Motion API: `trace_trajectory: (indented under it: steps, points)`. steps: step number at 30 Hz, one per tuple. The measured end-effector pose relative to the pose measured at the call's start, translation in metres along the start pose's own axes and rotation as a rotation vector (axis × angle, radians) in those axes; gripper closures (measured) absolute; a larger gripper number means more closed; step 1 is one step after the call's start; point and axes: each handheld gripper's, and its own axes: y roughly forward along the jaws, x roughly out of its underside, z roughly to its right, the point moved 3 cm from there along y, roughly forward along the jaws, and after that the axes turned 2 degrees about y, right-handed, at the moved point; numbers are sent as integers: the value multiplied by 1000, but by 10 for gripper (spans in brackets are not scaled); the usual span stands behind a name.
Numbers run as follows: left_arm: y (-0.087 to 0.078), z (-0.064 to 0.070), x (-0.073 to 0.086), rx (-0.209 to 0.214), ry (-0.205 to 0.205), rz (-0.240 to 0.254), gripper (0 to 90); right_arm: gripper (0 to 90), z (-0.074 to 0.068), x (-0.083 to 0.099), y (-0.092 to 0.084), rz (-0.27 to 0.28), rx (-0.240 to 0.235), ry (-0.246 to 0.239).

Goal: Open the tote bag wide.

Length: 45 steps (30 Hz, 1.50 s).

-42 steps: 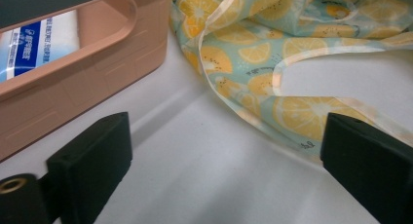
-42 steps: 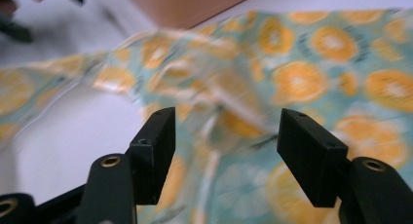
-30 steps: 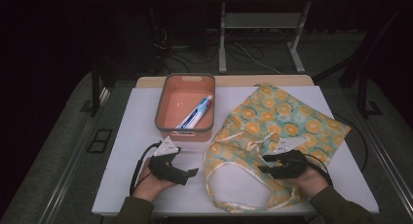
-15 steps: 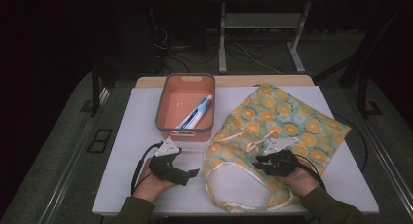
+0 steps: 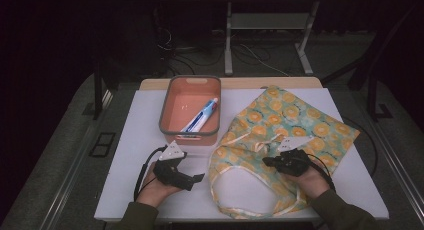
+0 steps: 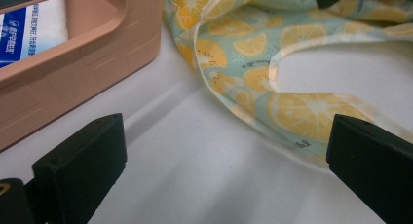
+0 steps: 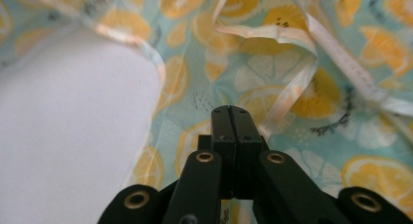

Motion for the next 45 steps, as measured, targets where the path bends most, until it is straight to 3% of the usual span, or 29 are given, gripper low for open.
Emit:
trace_trajectory:
  steps: [7,13,18,21,26,34,45]
  points:
    - [0,0,0,2,1,0,0,895,16,-13,-17,84,-12,39]
    - [1,1,0,6,6,-8,3,890,24,-12,-19,85,-32,61]
    - [0,1,0,6,8,-5,3,894,26,-15,-20,94,-14,50]
    - [1,1,0,7,8,-6,4,894,33,-22,-26,128,7,63]
    - [1,1,0,6,7,-6,4,894,59,-32,-33,180,60,112]
    - [0,1,0,5,8,-1,3,897,100,-29,-40,229,163,207]
    - [-3,1,-3,19,13,14,9,899,104,-27,-46,250,172,221]
